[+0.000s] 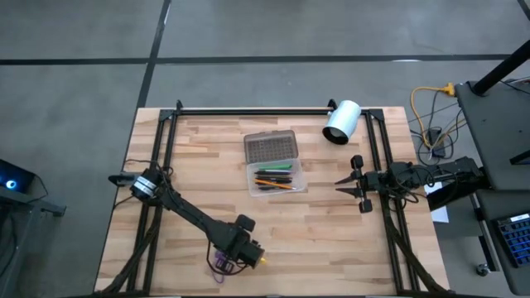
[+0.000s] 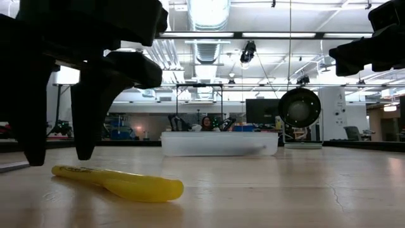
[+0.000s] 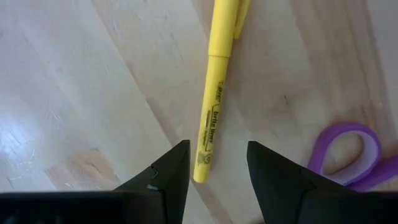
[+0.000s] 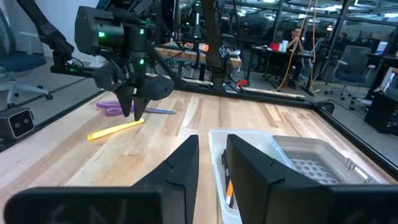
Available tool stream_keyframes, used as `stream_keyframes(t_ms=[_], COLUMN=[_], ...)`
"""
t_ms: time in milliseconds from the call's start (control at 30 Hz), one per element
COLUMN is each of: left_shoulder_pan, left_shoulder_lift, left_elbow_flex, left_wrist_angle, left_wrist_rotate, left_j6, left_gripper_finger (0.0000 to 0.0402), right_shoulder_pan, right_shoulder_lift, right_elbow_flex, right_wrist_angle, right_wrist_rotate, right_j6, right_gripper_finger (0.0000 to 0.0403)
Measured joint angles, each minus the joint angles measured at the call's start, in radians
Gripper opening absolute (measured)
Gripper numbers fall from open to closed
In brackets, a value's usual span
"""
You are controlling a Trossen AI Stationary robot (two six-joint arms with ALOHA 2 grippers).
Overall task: Pick & place school supplies into a supply box
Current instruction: Put the yellow marker into the transparent supply box
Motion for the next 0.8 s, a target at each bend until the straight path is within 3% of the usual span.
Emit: stream_keyframes(t_ms=[800], left_shoulder_pan=[0.032], left_shoulder_lift=[-0.005], left_elbow_flex=[-0.077], left_wrist_angle=[0.102], left_wrist_rotate=[0.008], left_j6=[0.067], left_gripper_finger=[0.0144], right_shoulder_pan=[0.0], right_shoulder_lift=[0.0], right_elbow_flex=[0.0], right_wrist_angle=[0.0], right_wrist_rotate=[0.0], right_j6=[0.0], right_gripper_finger=[0.0072])
